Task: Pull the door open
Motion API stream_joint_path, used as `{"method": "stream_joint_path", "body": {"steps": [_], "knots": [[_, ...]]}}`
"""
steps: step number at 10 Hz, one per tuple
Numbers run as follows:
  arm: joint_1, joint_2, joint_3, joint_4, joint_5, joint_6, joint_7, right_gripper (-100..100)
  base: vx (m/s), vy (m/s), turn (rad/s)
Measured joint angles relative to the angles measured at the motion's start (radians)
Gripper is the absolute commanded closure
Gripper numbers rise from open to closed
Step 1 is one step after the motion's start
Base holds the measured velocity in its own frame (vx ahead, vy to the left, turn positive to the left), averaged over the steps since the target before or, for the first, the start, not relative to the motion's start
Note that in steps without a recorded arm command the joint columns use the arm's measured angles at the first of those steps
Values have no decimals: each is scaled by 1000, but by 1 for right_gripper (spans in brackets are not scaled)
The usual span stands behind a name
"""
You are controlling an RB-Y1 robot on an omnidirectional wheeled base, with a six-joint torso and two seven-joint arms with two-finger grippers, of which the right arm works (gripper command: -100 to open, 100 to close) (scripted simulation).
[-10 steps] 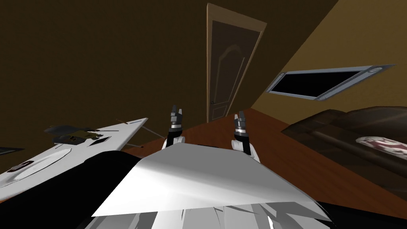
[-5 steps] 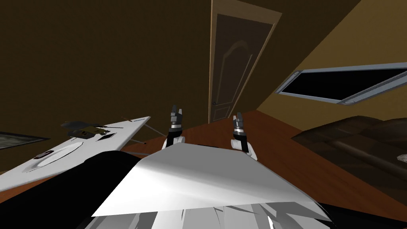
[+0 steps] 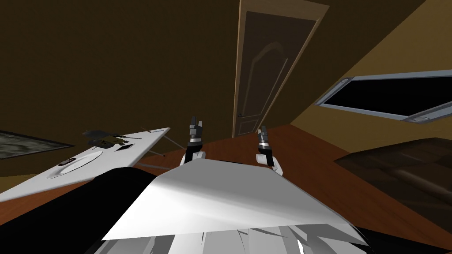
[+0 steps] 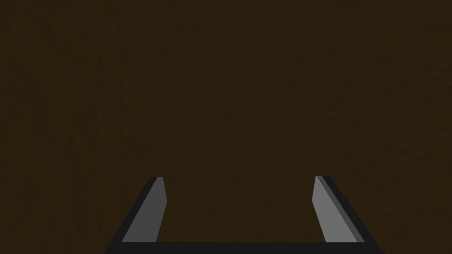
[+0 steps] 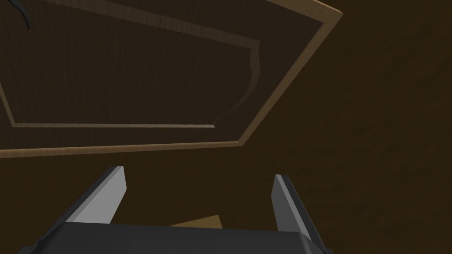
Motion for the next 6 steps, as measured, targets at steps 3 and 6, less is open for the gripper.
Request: {"method": "stream_joint_path", "body": {"steps": [3, 6], "knots": [[-50, -16, -17, 106, -9, -15, -4, -100, 86, -69, 178], [-79, -22, -26, 177, -13, -26, -6, -100, 51, -46, 112]]}}
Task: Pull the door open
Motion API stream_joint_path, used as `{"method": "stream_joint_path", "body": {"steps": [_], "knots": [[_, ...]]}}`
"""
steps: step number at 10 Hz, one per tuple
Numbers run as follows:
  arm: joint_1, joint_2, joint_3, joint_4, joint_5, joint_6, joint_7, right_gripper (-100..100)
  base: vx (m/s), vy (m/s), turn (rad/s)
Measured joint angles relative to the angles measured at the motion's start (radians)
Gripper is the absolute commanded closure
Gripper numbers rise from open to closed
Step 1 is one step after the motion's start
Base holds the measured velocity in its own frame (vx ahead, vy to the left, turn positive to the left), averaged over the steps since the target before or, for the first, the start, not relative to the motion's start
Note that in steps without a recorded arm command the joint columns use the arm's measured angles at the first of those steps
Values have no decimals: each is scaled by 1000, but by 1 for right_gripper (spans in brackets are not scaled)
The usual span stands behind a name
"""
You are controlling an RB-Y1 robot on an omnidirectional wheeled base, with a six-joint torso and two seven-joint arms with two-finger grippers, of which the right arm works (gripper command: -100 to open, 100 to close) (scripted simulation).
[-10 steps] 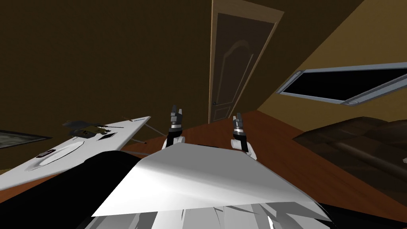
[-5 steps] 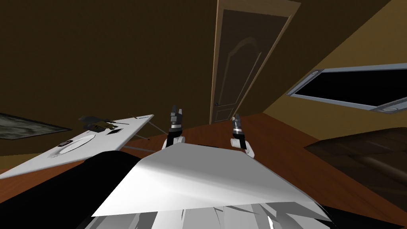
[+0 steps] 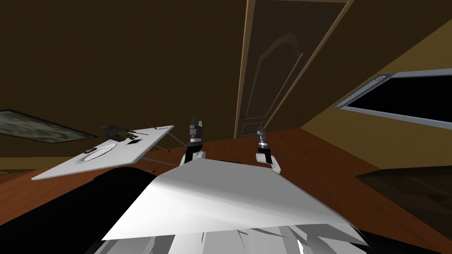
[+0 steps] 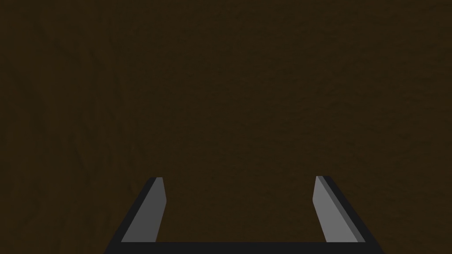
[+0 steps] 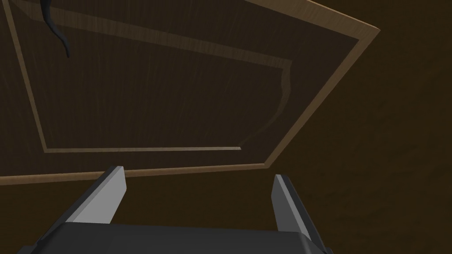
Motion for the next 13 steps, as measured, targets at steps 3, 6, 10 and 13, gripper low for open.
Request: {"method": "stream_joint_path", "body": {"steps": [3, 6, 10, 13], "knots": [[-50, -17, -17, 88, -9, -6, -6, -100, 68, -68, 134], [-73, -20, -24, 153, -12, -20, -6, -100, 32, -41, 93], [-122, -32, -39, 257, -20, -32, -9, -100, 52, -64, 127], [-149, -39, -48, 323, -25, -43, -11, -100, 37, -40, 111]]}}
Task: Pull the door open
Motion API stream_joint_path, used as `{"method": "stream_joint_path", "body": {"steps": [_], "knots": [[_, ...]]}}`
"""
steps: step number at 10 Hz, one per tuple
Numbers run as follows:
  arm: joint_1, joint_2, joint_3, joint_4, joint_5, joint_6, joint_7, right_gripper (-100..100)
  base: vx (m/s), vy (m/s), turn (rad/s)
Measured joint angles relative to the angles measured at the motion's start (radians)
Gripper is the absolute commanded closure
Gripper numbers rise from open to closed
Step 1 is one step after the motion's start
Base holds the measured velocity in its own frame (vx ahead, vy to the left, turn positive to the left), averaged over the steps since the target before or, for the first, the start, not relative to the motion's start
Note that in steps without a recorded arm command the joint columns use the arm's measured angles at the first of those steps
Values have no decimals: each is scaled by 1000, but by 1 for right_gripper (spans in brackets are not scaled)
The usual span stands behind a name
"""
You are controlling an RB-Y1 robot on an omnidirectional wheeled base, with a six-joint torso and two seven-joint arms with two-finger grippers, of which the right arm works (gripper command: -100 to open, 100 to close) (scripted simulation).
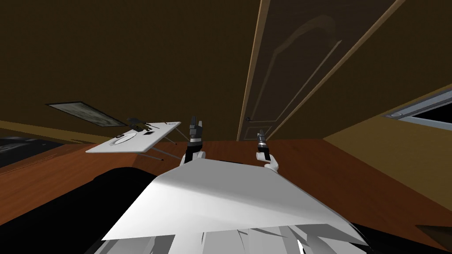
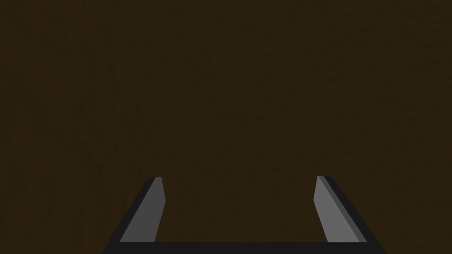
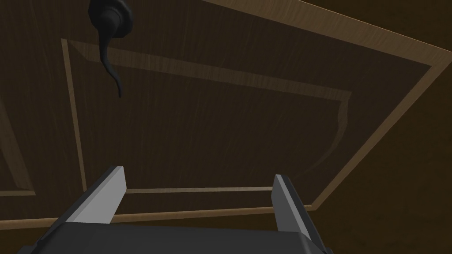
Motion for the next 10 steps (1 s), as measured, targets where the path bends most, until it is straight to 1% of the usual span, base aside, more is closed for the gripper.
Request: {"method": "stream_joint_path", "body": {"steps": [2, 3, 7, 8, 10], "knots": [[-26, -4, -7, 47, -3, -5, 0, -100, 36, -51, 83], [-39, -6, -11, 75, -5, -8, 0, -100, 37, -78, 173], [-100, -21, -30, 208, -15, -32, -5, -100, 65, -88, 172], [-112, -22, -35, 234, -17, -34, -4, -100, 33, -57, -16], [-131, -29, -41, 280, -20, -39, -7, -100, 33, -56, 123]]}}
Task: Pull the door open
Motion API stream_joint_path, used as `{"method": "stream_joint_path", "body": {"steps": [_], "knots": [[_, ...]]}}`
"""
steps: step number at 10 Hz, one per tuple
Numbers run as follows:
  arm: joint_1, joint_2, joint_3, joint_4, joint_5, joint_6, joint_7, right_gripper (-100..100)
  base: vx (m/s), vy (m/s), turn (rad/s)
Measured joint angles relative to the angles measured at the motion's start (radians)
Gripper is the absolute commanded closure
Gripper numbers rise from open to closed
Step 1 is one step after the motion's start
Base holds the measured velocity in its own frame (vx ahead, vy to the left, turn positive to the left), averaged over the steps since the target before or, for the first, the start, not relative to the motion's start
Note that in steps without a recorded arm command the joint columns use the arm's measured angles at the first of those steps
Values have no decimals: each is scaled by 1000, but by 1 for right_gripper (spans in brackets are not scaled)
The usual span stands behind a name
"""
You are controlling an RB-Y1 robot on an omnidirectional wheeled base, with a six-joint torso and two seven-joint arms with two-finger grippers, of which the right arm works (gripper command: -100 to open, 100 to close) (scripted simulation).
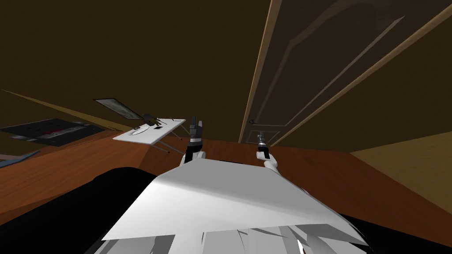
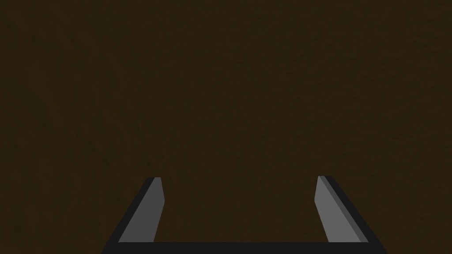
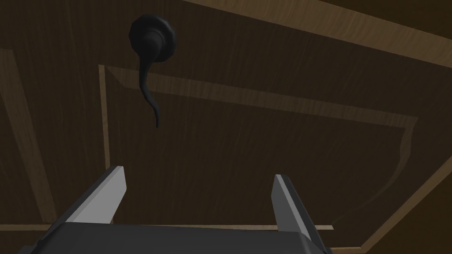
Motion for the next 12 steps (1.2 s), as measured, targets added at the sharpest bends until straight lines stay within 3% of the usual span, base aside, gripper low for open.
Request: {"method": "stream_joint_path", "body": {"steps": [12], "knots": [[-137, -30, -43, 299, -22, -43, -9, -100, 39, -75, 116]]}}
